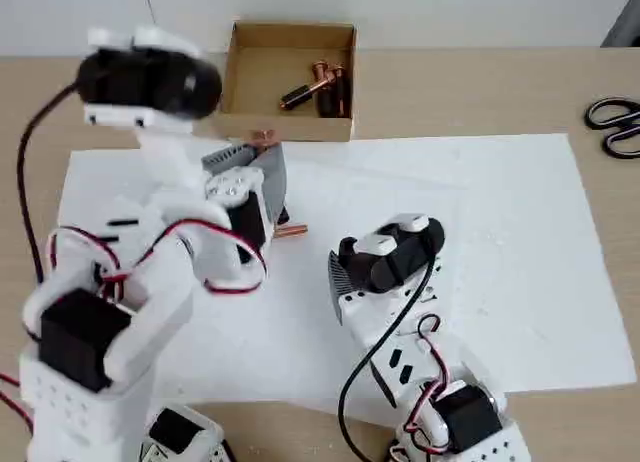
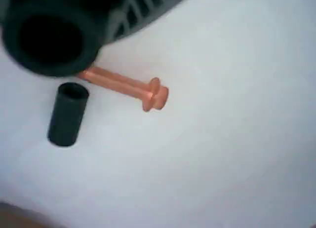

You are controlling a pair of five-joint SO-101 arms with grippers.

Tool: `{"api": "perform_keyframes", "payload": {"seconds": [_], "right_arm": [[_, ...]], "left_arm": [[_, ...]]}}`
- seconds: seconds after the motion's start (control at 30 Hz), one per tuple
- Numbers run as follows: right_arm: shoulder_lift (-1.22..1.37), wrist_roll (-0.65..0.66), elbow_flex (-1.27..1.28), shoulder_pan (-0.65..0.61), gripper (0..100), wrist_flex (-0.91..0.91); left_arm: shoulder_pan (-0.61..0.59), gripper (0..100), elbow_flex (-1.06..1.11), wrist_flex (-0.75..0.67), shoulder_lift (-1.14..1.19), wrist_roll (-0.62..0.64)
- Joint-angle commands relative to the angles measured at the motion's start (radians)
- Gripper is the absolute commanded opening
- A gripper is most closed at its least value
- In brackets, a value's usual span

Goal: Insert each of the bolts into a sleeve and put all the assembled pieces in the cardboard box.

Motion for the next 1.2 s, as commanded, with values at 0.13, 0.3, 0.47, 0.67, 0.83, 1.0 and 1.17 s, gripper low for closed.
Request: {"api": "perform_keyframes", "payload": {"seconds": [0.13, 0.3, 0.47, 0.67, 0.83, 1.0, 1.17], "right_arm": [[-0.012, -0.011, -0.006, -0.028, 0.4, -0.018], [-0.012, -0.011, -0.005, -0.03, 0.4, -0.016], [-0.012, -0.012, -0.005, -0.048, 0.4, -0.016], [-0.012, -0.012, -0.005, -0.062, 0.4, -0.016], [-0.012, -0.012, -0.003, -0.067, 0.4, -0.016], [-0.012, -0.012, -0.003, -0.067, 0.4, -0.016], [-0.01, -0.012, -0.003, -0.067, 0.4, -0.016]], "left_arm": [[0.008, 1, 0.42, -0.423, -0.1, -0.011], [0.008, 1, 0.699, -0.744, -0.172, -0.127], [0.034, 1, 0.817, -0.861, -0.224, -0.173], [0.071, 1, 0.819, -0.861, -0.233, -0.173], [0.086, 1, 0.811, -0.784, -0.233, -0.173], [0.101, 1, 0.756, -0.717, -0.233, -0.175], [0.101, 1, 0.746, -0.718, -0.235, -0.137]]}}
